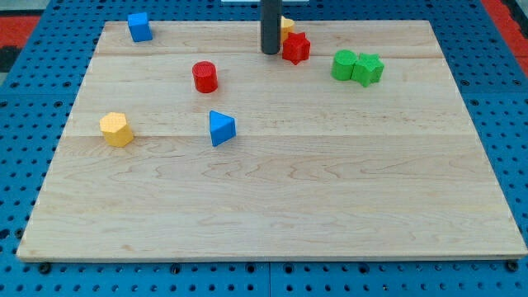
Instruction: Place the red star right to the yellow heart
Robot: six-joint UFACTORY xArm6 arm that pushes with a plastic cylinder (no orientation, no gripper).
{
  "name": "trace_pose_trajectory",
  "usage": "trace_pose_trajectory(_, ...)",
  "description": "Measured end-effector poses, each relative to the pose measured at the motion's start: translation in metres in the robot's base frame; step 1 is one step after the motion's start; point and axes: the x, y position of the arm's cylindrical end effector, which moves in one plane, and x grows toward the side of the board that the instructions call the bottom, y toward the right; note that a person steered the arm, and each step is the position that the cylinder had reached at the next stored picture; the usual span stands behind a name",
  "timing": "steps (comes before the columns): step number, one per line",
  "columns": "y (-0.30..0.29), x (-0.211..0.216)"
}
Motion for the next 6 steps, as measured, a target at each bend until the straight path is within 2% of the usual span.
trace_pose_trajectory(1, 0.02, 0.007)
trace_pose_trajectory(2, 0.106, -0.004)
trace_pose_trajectory(3, 0.132, -0.025)
trace_pose_trajectory(4, 0.07, -0.022)
trace_pose_trajectory(5, 0.058, -0.029)
trace_pose_trajectory(6, 0.09, -0.051)
